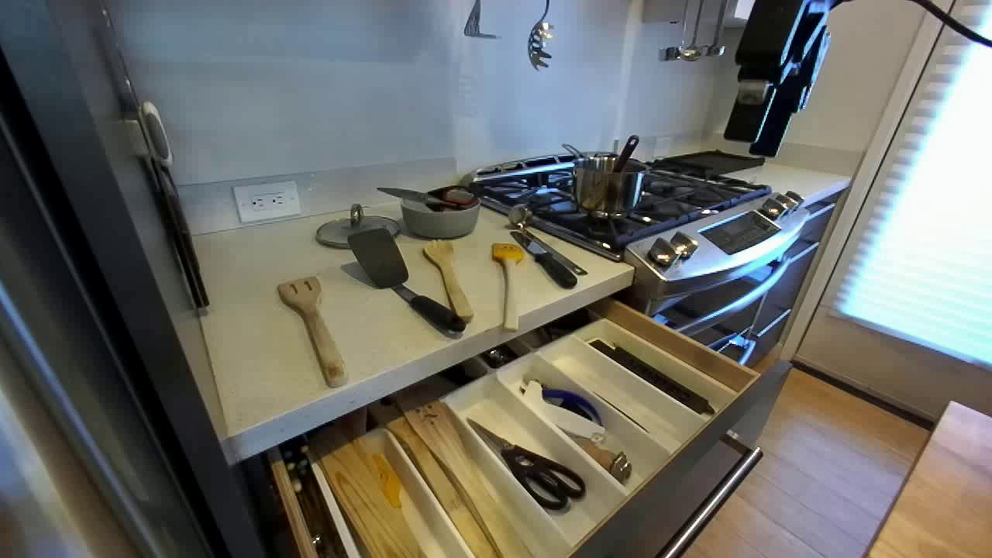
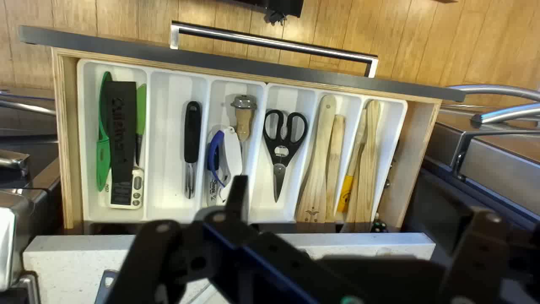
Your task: Remove the scissors in middle compartment of the opened drawer and put it on the right side of the wooden spatula on the far left
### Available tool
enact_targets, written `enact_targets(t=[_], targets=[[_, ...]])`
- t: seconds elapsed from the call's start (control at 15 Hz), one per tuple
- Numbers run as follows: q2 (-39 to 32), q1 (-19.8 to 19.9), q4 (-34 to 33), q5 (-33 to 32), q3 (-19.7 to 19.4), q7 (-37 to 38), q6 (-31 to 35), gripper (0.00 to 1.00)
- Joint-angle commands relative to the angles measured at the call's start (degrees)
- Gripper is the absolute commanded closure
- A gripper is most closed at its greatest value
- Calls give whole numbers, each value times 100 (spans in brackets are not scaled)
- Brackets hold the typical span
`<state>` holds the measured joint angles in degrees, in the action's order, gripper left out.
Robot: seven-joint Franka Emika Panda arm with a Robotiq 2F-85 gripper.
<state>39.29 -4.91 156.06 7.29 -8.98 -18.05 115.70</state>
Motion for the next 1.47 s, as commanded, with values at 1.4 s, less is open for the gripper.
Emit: enact_targets(t=[1.4], targets=[[-3659, -261, -769, 1093, 766, -277, 2681, 0]])
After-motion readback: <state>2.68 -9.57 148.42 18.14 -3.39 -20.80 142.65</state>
